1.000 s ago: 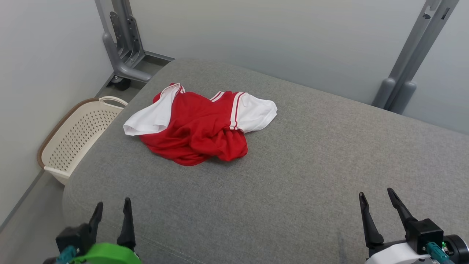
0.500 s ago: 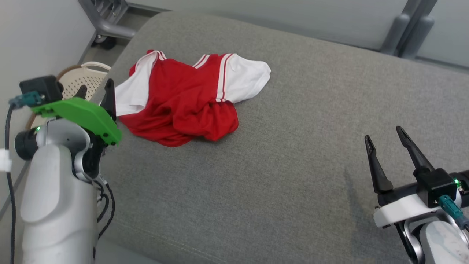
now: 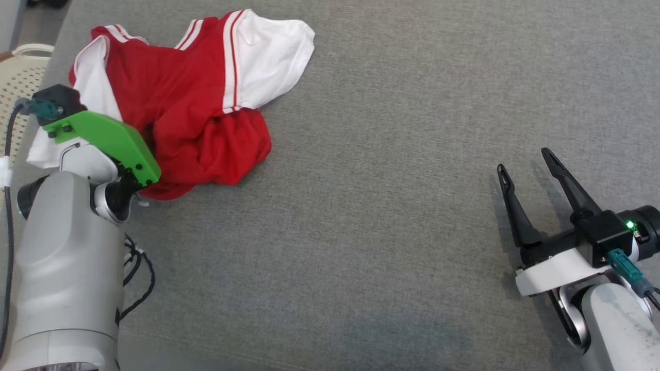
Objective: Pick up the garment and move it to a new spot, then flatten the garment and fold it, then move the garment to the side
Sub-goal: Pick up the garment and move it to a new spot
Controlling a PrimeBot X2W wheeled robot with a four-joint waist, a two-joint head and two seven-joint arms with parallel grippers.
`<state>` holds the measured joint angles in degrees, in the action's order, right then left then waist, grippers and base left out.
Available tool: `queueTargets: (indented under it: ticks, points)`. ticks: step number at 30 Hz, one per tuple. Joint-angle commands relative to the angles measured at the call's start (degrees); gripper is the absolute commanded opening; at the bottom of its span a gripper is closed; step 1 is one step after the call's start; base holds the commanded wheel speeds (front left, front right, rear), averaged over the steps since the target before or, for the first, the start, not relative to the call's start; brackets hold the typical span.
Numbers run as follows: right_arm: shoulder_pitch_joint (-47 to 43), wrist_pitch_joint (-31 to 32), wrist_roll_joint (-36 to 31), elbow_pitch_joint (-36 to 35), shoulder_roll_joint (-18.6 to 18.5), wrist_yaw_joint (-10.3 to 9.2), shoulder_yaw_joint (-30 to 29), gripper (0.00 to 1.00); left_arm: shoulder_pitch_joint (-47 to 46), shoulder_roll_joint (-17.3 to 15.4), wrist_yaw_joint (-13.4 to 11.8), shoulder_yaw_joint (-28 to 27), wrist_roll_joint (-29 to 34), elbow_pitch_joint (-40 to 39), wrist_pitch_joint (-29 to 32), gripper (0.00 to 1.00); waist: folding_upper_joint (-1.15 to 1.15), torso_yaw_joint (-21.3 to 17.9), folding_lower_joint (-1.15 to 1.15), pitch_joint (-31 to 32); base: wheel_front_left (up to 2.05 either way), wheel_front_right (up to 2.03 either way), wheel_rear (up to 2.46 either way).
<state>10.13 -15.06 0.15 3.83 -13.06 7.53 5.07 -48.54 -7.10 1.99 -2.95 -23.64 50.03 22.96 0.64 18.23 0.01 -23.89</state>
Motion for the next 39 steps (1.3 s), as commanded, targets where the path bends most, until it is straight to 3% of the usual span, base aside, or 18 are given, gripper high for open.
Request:
queueTargets:
  ticks: [1,2,3,4,5,8,13,21,30,35,39]
  points:
    - [1.1,-0.2,0.5,0.1,-0.2,-0.07,0.0,1.0,-0.9,-1.8,-0.9,0.2,1.2,1.6,-0.9,1.0,-0.64,-4.7,-0.01,-3.8,0.0,0.0,0.0]
    - [1.4,-0.2,0.6,-0.1,-0.2,-0.07,-0.1,1.0,-1.0,-2.3,-1.1,0.5,1.7,2.7,-1.2,1.0,-0.64,-5.1,-0.01,-3.7,0.0,0.0,0.0]
    - [1.6,-0.2,0.6,-0.2,-0.2,-0.07,-0.3,1.0,-1.1,-2.5,-1.1,0.9,2.1,3.8,-1.4,0.76,-0.64,-5.4,-0.01,-3.7,0.0,0.0,0.0]
    - [1.6,-0.2,0.7,-0.3,-0.3,-0.07,-0.7,1.0,-1.2,-2.8,-0.9,1.2,2.3,4.8,-1.6,0.12,-0.64,-5.5,-0.01,-3.6,0.0,0.0,0.0]
    - [1.6,-0.2,0.7,-0.4,-0.2,-0.07,-1.0,1.0,-1.4,-3.3,-0.8,1.1,2.3,5.6,-1.6,0.0,-0.64,-5.6,-0.01,-3.5,0.0,0.0,0.0]
    - [0.8,-0.2,0.8,-0.2,0.2,-0.07,-2.0,1.0,-2.3,-5.3,-1.6,1.7,3.6,5.9,-4.7,0.0,-0.64,-5.2,-0.01,-2.4,0.0,0.0,0.0]
    - [-1.9,-0.2,0.9,0.9,1.8,-0.07,-2.9,1.0,-4.5,-8.3,0.0,2.1,4.2,4.6,-7.7,0.0,-0.64,-4.4,-0.01,1.7,0.0,0.0,0.0]
    - [-4.2,-0.2,1.5,2.0,5.8,-0.07,-2.7,1.0,-7.9,-12.0,2.2,6.0,7.3,-2.7,-6.4,0.0,-0.64,-6.2,-0.01,9.4,0.0,0.0,0.0]
    - [-7.9,-0.2,2.2,2.9,9.2,-0.07,-4.8,1.0,-0.5,-8.0,4.9,16.7,8.5,-22.9,1.6,0.0,-0.64,-14.5,-0.01,16.3,0.0,0.0,0.0]
    - [-9.4,-0.2,2.5,2.7,9.8,-0.07,-5.8,1.0,10.8,-3.7,3.8,21.2,8.0,-30.7,2.1,0.0,-0.64,-19.8,-0.01,17.5,0.0,0.0,0.0]
    - [-10.3,-0.2,2.5,2.5,9.9,-0.07,-6.7,1.0,17.1,-0.3,2.2,24.1,8.4,-32.5,0.3,0.0,-0.64,-22.6,-0.01,17.5,0.0,0.0,0.0]
